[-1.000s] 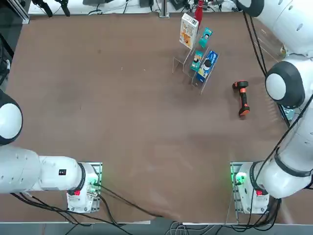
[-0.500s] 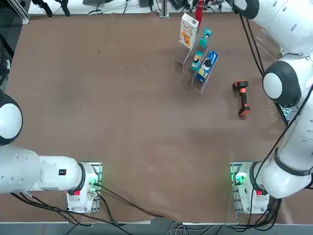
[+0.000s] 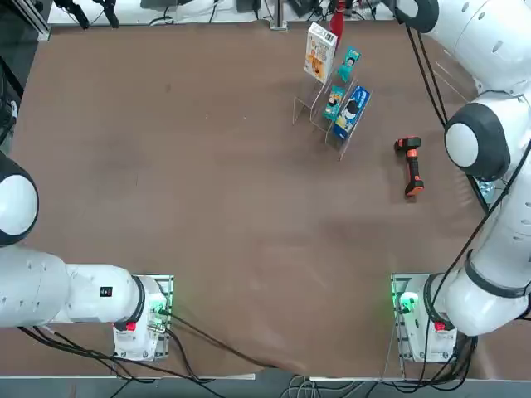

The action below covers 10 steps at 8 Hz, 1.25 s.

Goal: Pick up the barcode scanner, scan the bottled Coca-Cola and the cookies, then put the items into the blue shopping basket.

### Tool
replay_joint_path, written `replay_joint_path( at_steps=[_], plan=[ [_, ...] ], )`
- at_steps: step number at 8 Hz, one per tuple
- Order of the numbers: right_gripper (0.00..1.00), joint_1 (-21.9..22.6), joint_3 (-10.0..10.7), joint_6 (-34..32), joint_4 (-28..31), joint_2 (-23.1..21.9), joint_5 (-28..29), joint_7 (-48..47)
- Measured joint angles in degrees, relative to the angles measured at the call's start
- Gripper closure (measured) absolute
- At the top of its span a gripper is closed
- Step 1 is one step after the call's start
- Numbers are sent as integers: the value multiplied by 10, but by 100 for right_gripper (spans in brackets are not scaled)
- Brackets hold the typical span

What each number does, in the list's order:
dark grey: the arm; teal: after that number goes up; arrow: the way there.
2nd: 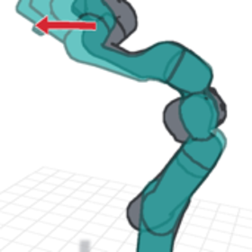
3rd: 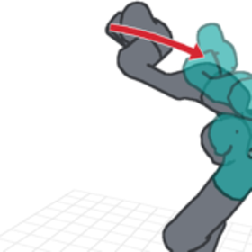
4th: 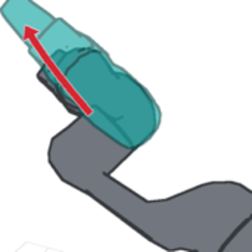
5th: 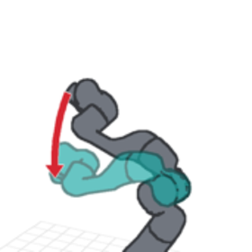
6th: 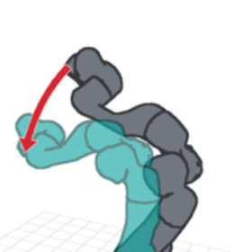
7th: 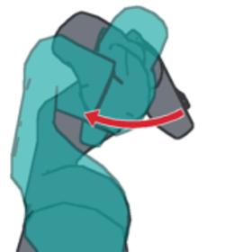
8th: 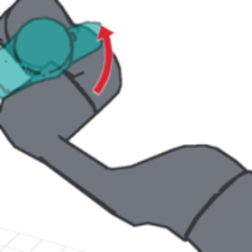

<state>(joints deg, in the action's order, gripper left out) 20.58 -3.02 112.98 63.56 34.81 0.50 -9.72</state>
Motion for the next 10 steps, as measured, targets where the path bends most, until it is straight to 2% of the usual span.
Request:
replay_joint_path(
  at_steps=[1,2,6,8,10],
  plan=[
    [54,1,0,0,0,0,0,1],
    [62,2,0,-1,-2,0,-1,1],
    [62,4,2,-20,-8,0,-1,4],
    [62,-11,9,-117,-39,-1,-1,48],
    [62,-61,16,-227,-72,-19,-1,97]
  ],
)
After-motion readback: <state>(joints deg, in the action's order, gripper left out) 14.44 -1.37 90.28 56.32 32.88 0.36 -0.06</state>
